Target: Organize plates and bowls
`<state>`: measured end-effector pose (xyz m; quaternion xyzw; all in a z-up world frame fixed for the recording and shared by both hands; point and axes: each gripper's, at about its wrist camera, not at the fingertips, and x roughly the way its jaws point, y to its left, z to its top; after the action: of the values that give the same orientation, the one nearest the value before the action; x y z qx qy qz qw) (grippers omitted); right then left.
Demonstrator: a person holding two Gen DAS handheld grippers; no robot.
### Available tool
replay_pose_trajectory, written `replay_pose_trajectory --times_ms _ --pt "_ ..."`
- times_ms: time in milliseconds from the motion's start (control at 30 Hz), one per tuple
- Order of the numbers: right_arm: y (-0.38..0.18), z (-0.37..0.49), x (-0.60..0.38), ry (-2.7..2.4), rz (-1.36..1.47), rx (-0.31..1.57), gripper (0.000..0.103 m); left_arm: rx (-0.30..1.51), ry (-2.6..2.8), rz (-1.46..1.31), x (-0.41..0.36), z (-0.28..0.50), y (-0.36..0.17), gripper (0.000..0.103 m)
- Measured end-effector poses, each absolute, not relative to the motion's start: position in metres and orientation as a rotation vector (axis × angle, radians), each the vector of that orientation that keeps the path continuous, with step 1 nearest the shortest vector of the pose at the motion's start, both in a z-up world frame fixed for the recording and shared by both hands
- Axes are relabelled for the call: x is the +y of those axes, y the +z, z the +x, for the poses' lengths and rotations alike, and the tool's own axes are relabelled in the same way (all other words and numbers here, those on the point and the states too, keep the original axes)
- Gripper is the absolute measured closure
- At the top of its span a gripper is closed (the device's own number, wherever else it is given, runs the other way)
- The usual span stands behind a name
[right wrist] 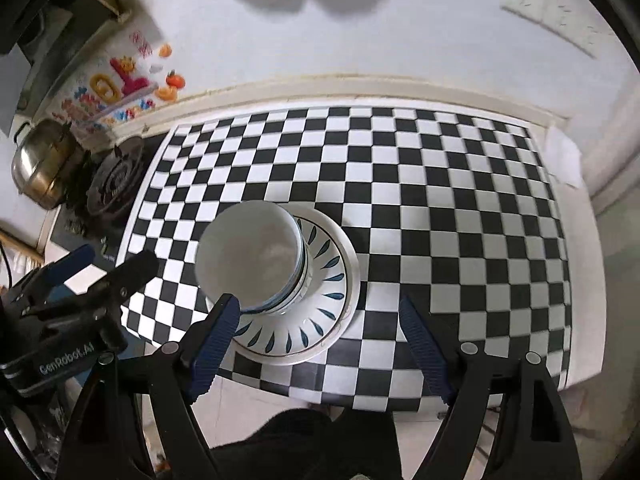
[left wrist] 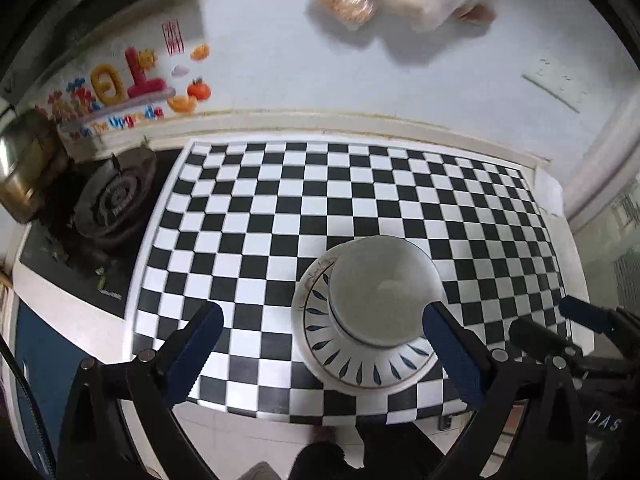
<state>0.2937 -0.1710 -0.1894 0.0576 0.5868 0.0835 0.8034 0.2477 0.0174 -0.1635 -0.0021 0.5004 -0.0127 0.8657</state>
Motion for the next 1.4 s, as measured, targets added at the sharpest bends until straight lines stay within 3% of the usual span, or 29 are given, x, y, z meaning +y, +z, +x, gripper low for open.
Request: replay_pose_trajectory --times_ms 567,933,1400 --pt "-0.032 0.122 -0.161 0.067 0.124 0.947 0.016 0.824 -0.073 0.024 0.036 0.103 -0.045 0.001" --pt "0.015 0.043 -0.169 0.093 0.094 0.857 0.015 0.722 0.007 0.031 0.034 0.027 -0.010 0.001" --pt "0.034 -0.009 -0.179 0.085 0.077 0.816 0.014 0.725 0.017 0.040 0.021 -0.027 -0.010 0.001"
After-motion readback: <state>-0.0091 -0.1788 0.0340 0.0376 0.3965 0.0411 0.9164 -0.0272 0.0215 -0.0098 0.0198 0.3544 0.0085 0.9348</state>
